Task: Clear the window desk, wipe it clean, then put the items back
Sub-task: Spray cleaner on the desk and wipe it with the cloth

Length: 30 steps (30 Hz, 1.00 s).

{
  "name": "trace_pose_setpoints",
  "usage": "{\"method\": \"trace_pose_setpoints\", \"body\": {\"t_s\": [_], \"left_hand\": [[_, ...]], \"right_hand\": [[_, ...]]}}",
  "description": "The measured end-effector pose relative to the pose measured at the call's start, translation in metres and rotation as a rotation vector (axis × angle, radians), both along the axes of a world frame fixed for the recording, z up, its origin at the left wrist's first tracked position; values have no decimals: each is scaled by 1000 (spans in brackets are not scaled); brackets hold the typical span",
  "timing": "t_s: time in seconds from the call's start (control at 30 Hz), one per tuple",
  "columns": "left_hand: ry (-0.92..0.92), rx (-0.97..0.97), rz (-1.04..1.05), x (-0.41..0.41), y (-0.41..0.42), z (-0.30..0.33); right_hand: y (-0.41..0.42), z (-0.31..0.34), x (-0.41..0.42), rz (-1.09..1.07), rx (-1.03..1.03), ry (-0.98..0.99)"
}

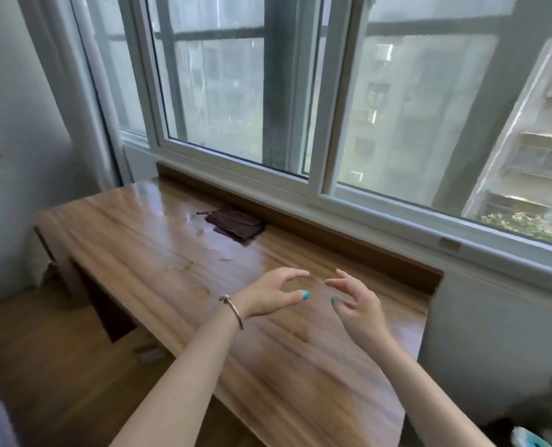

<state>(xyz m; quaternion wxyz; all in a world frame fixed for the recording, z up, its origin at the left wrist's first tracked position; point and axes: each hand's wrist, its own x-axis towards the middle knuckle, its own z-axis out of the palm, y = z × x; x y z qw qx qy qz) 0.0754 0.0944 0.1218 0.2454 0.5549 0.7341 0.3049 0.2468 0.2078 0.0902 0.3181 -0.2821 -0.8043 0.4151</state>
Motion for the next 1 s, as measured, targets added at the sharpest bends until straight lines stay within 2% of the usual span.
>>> {"method": "trace_pose_setpoints", "body": {"t_s": [0.3, 0.53, 0.73, 0.87, 1.0], "left_hand": [[-64, -34, 105, -117, -94, -14], [-119, -15, 231, -182, -145, -27], [-186, -29, 284, -242, -173, -40], [-95, -92, 227, -294, -167, -49], [-52, -129, 224, -364, -148, -53]], "right_hand": [[-58, 0, -112, 96, -10, -102], [-70, -9, -185, 160, -62, -214], [-41, -28, -259, 159, -36, -364], [-8, -41, -328, 107, 62, -473], [44, -54, -398, -11, 240, -674]]}}
